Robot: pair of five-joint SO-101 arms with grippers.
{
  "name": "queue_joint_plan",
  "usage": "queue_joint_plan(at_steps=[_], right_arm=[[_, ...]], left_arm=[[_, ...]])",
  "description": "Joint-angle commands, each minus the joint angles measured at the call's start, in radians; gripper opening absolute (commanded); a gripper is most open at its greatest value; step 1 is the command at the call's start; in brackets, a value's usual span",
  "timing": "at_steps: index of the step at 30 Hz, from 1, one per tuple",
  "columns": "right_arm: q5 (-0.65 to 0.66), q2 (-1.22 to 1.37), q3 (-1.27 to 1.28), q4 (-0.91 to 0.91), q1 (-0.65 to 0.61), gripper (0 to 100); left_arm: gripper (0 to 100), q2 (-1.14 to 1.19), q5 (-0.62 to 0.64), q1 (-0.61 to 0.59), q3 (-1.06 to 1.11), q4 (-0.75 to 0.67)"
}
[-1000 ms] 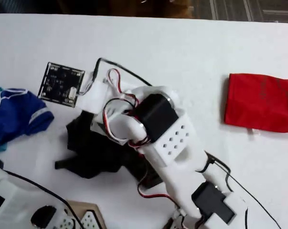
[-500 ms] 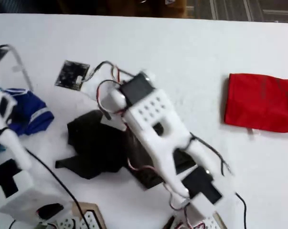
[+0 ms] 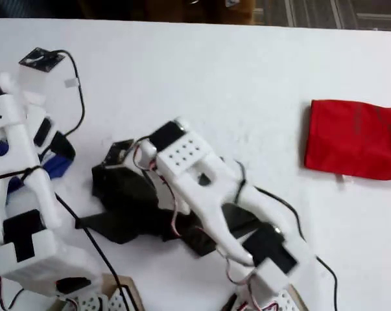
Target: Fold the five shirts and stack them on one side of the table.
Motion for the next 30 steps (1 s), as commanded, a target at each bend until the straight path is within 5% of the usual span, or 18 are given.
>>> queue_joint_plan(at_steps=[1,6,18,24,30], right_arm=[[0.000,-0.185,0.100,0.024,-0.005,30.3],[0.002,-0.384,0.276,0.024,0.031,36.6],[0.006,-0.677,0.293,0.024,0.420,36.6],[0.008,-0.710,0.293,0.024,0.521,36.6],[0.008,-0.711,0.293,0.024,0.555,36.6]], left_arm=[[30,-0.055,0.006,0.025,-0.039,0.014],[29,-0.055,0.006,0.095,-0.038,0.015],[29,-0.031,0.041,0.520,-0.031,0.008],[29,0.187,0.057,0.569,-0.064,0.012],[29,0.376,0.236,0.586,-0.272,0.015]])
